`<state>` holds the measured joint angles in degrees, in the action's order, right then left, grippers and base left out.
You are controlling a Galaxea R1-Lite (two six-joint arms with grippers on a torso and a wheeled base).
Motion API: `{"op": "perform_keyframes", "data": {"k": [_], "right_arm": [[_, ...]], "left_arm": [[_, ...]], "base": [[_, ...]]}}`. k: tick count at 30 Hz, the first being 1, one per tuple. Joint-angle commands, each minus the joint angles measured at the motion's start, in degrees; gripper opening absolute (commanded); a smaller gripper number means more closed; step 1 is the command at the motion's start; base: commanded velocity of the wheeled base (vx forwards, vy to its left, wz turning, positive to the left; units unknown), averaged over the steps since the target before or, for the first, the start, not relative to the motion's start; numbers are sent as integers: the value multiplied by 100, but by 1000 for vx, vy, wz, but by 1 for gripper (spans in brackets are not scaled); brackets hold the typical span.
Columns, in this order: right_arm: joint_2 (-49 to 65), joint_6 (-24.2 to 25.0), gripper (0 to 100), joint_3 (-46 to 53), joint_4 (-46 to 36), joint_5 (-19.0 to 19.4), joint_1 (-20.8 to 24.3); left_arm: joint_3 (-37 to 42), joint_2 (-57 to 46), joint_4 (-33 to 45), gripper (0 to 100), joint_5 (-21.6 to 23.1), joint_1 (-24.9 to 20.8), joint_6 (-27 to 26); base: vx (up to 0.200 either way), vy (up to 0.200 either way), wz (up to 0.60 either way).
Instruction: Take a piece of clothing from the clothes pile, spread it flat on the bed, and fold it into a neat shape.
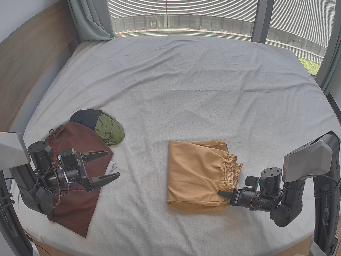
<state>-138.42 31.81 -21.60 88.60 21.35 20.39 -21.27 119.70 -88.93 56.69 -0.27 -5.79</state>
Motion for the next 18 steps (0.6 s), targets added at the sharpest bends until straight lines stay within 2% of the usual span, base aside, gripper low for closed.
{"op": "perform_keyframes", "data": {"k": [1, 18], "right_arm": [[149, 1, 0, -2, 8, 10, 0], [1019, 19, 0, 24, 26, 36, 281]], "left_arm": [[0, 10, -1, 100, 0, 0, -1], [-8, 1, -1, 100, 0, 0, -1]], "base": [[0, 0, 0], [0, 0, 0]]}}
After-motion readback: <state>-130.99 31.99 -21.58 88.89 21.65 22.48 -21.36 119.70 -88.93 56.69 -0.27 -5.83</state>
